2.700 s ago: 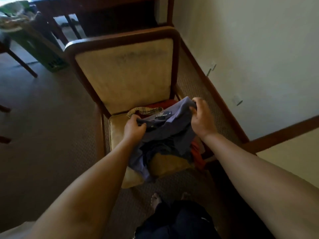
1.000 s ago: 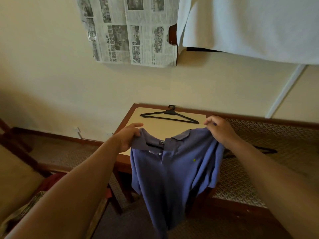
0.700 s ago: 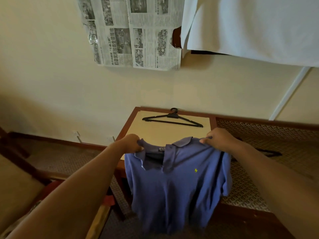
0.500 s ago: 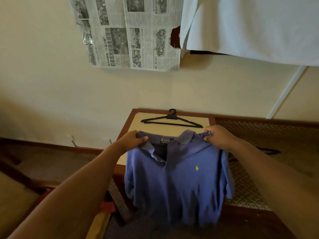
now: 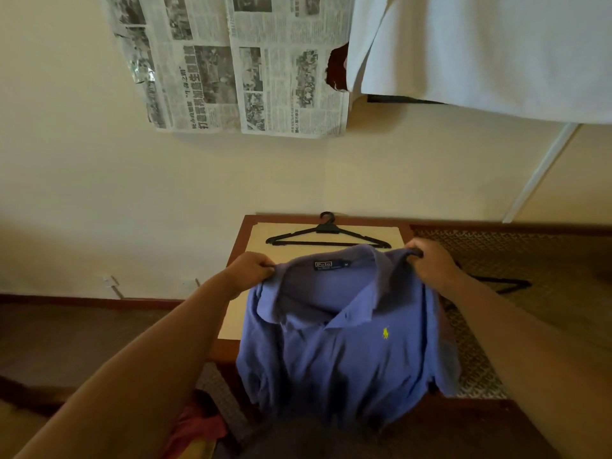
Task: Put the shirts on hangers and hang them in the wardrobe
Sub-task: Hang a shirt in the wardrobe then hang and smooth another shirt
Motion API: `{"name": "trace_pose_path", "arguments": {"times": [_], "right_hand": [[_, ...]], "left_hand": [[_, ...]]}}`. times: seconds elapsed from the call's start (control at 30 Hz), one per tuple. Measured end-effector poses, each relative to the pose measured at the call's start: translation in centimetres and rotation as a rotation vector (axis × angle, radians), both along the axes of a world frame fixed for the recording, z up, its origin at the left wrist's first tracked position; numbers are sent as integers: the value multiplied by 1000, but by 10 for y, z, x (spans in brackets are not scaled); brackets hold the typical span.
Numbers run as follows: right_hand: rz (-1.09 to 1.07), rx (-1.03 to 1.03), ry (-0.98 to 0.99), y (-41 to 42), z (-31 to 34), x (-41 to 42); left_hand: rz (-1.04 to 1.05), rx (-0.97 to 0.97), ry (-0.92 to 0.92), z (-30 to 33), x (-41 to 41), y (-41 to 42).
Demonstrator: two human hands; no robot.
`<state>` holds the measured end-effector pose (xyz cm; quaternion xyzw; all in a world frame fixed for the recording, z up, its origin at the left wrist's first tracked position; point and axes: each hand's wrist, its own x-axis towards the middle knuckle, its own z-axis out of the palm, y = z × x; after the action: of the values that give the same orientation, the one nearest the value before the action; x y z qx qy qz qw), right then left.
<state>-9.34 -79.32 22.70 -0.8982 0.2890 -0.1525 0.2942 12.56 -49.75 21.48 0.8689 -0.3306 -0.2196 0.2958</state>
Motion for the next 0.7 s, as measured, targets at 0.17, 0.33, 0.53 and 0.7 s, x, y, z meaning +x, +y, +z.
{"name": "trace_pose_path", "arguments": {"times": [0.17, 0.33, 0.53, 0.7], "right_hand": [[-29, 42, 57, -26, -14, 25], [-90, 2, 148, -63, -44, 64], [-100, -42, 257, -110, -70, 112], [-53, -50, 304, -156, -80, 152]], "left_hand": [[72, 16, -152, -22, 27, -28], [122, 141, 75, -32, 63, -49], [165, 203, 163, -37, 124, -92], [152, 283, -265, -47, 158, -132]]}}
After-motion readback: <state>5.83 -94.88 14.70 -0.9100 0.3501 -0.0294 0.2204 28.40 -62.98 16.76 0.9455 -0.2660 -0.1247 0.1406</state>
